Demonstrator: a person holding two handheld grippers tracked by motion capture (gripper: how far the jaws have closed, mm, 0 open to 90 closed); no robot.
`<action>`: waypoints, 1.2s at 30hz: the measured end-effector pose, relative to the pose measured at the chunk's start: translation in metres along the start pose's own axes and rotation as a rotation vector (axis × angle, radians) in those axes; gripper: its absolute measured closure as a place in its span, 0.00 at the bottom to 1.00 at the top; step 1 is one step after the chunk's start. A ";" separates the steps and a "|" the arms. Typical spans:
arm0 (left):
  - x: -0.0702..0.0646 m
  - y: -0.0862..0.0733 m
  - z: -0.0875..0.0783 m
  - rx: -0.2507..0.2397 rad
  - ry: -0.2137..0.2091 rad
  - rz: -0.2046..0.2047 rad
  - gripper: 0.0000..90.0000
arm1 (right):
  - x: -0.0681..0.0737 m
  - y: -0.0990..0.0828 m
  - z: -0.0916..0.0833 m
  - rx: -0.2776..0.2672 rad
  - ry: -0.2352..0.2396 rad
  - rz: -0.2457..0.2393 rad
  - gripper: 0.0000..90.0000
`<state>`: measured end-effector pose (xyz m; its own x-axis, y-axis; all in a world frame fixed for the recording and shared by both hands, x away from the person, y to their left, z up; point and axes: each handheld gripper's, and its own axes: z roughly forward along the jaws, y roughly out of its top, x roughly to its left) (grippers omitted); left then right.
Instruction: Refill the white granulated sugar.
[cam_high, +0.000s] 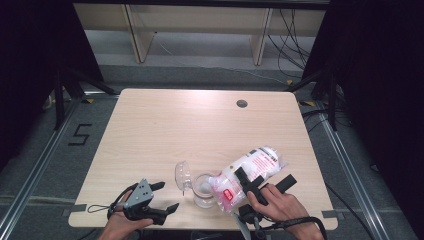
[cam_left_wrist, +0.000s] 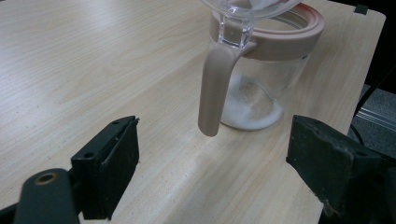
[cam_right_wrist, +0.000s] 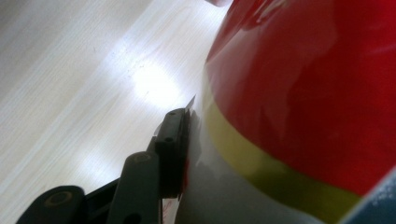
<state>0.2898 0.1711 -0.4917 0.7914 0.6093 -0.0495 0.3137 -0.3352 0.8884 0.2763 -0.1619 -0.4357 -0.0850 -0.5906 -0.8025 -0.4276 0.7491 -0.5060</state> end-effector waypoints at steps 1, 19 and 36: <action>0.000 0.000 0.000 0.000 0.000 0.000 0.18 | -0.001 0.000 0.000 0.004 0.007 -0.003 0.66; 0.000 -0.001 0.003 -0.007 -0.003 -0.014 0.18 | -0.002 0.002 0.002 0.004 0.011 -0.021 0.67; 0.000 0.000 0.003 0.001 -0.002 -0.010 0.18 | -0.011 -0.001 0.004 -0.015 0.033 -0.152 0.68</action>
<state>0.2913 0.1693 -0.4931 0.7892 0.6113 -0.0588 0.3219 -0.3303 0.8873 0.2809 -0.1549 -0.4275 -0.0481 -0.7068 -0.7058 -0.4507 0.6459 -0.6161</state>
